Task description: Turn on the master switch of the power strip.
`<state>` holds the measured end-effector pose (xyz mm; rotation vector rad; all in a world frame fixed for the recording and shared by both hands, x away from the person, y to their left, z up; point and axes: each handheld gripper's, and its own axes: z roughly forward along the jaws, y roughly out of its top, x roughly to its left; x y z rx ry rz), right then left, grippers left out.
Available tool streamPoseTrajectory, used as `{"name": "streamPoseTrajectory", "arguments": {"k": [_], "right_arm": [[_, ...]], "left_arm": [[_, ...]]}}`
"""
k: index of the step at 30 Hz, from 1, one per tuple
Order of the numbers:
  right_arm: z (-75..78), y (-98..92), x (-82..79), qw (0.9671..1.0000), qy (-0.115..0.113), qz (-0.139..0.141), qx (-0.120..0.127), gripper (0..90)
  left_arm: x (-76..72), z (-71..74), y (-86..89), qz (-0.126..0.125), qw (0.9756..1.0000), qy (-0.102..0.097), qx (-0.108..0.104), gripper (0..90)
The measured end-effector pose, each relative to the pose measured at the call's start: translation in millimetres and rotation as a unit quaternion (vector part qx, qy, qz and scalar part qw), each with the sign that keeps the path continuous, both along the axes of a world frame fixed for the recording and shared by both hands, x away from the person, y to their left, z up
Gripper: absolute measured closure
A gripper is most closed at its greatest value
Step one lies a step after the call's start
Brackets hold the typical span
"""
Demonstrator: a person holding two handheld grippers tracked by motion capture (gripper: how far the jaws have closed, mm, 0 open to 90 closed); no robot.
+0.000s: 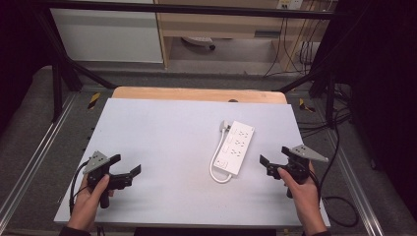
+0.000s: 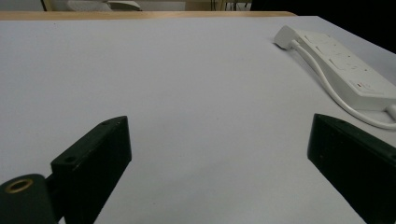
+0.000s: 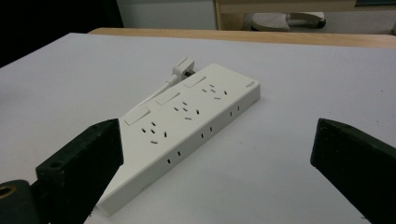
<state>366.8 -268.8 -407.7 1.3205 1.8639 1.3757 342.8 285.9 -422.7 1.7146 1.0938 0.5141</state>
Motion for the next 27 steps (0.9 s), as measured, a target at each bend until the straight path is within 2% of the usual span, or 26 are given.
{"name": "streamPoseTrajectory", "arguments": {"k": [18, 23, 26, 27], "right_arm": [[14.6, 16.5, 14.9, 0.9997, -0.015, 0.015, 0.009, 5.5], [18.0, 25.1, 18.5, 0.9995, -0.024, 0.019, 0.006, 9.9], [19.2, 29.6, 19.5, 0.9993, -0.030, 0.021, 0.006, 14.5], [19.6, 32.3, 20.5, 0.9992, -0.033, 0.021, 0.008, 19.0]], "left_arm": [[0.0, -0.2, -2.6, -0.006, 1.0000, 0.002, 0.003, 6.2], [0.1, -0.4, -2.8, -0.004, 1.0000, 0.003, 0.003, 6.2], [0.2, -0.5, -2.9, -0.004, 1.0000, 0.004, 0.004, 6.2], [0.4, -0.7, -3.1, -0.004, 1.0000, 0.005, 0.004, 6.2]]}}
